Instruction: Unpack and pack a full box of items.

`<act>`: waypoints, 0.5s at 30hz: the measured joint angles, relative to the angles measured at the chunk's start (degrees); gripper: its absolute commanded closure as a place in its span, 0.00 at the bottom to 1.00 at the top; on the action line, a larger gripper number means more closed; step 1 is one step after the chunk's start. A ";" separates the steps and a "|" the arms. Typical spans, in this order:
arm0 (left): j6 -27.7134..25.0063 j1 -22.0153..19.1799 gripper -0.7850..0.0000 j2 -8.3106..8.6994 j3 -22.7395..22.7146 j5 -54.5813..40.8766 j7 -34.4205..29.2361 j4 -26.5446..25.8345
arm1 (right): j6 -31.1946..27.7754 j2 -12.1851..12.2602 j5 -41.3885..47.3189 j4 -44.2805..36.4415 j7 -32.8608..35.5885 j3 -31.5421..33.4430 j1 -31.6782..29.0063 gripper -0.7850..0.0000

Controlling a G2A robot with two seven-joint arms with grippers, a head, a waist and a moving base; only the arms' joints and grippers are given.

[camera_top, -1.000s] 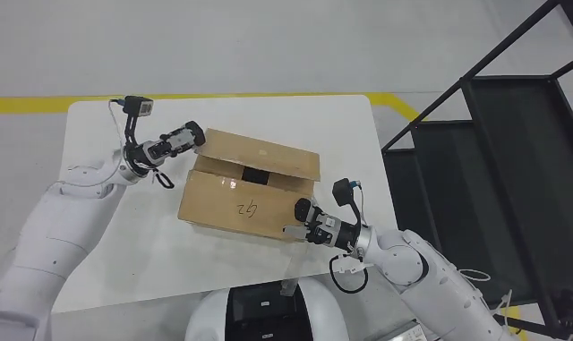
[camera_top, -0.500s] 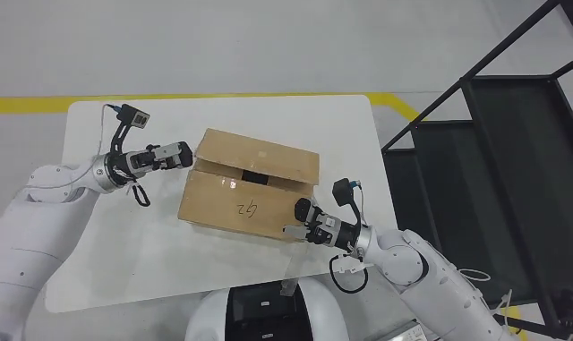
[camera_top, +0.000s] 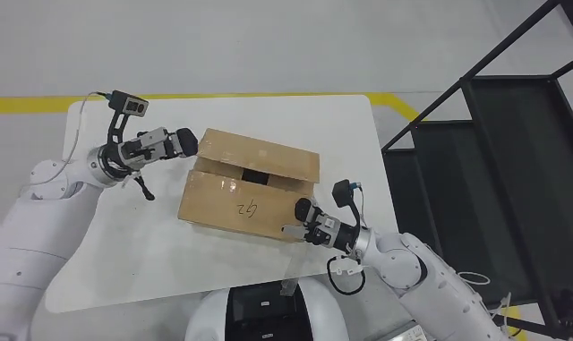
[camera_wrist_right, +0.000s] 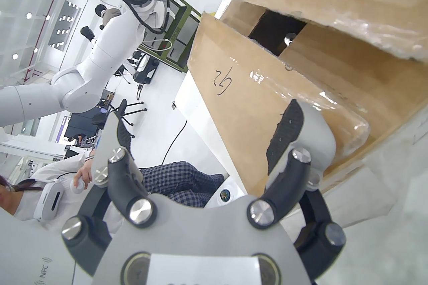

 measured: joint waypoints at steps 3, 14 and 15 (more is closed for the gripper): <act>-1.83 -1.26 0.00 -1.34 2.22 3.33 1.83 1.87 | -1.22 0.07 0.72 -1.20 0.06 0.52 -0.85 0.00; -0.06 -4.77 0.00 -3.15 6.80 10.98 0.08 8.31 | -4.94 1.30 3.40 -6.16 5.38 5.22 -6.88 0.00; 0.03 -4.78 0.00 -3.06 6.65 11.40 -0.01 8.60 | -5.21 1.38 4.07 -6.31 6.39 5.26 -7.18 0.00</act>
